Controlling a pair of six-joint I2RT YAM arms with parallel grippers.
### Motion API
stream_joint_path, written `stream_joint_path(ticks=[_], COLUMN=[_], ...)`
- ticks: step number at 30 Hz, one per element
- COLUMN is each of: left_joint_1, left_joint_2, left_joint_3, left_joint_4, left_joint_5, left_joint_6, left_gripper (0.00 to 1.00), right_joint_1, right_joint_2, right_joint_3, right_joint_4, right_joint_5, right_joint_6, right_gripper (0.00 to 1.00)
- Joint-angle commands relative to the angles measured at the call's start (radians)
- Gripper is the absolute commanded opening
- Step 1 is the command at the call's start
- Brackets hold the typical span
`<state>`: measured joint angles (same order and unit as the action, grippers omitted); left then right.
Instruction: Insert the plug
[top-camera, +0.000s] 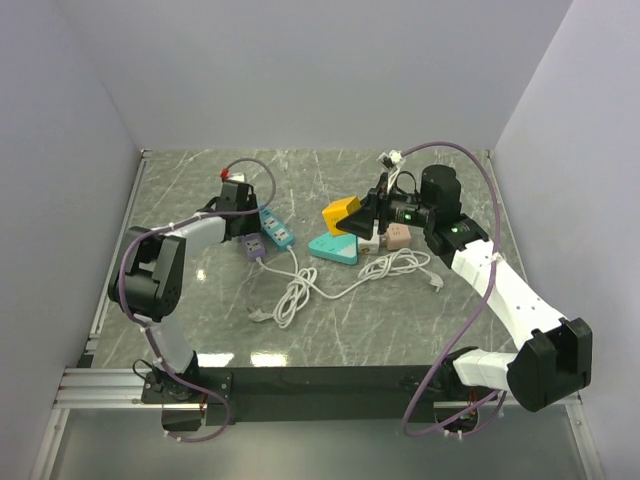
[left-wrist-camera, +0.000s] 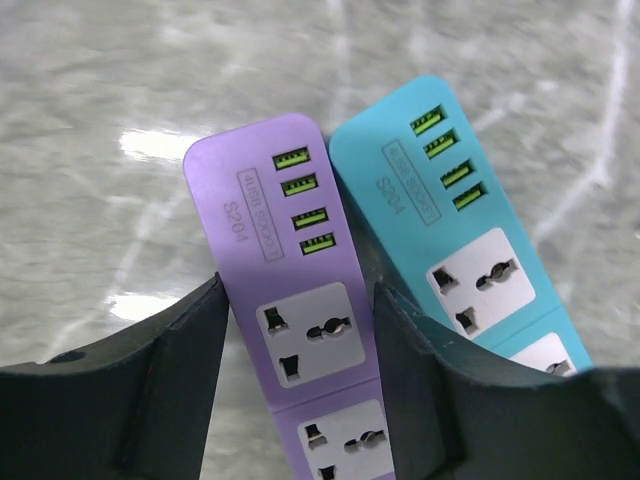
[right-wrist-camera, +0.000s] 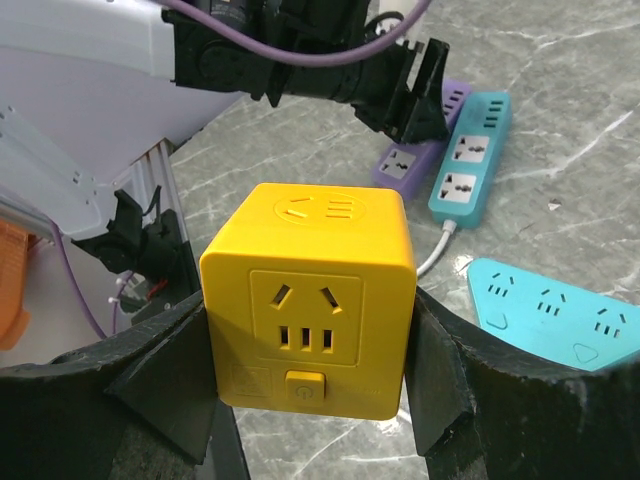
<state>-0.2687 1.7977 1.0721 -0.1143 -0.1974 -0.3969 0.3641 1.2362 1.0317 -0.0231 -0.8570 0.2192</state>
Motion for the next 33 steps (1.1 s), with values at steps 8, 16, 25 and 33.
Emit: stream_joint_path(ticks=[8,16,25,33], left_joint_1=[-0.21,-0.369,-0.382,-0.385], left_joint_2=[-0.07,-0.162,-0.397,-0.647], left_joint_3=[-0.156,-0.268,-0.374,-0.491], left_joint_4=[-0.019,0.083,0.195,0.26], left_joint_5=[0.076,0.111,-0.035,-0.011], left_joint_6=[0.01,0.016,0.018,0.003], left_gripper=[0.36,0.34,0.59,0.73], right_joint_1=[0.012,0.021,0.022,0.054], right_joint_2=[-0.032,-0.006,0.046,0.129], right_joint_3=[-0.001,0.008,0.051,0.125], right_joint_4=[0.045,0.002,-0.112,-0.214], right_joint_5=[0.009,0.065,0.251,0.294], right_joint_6=[-0.001,-0.038,-0.168,-0.345], right_gripper=[0.0,0.0,0.0,0.0])
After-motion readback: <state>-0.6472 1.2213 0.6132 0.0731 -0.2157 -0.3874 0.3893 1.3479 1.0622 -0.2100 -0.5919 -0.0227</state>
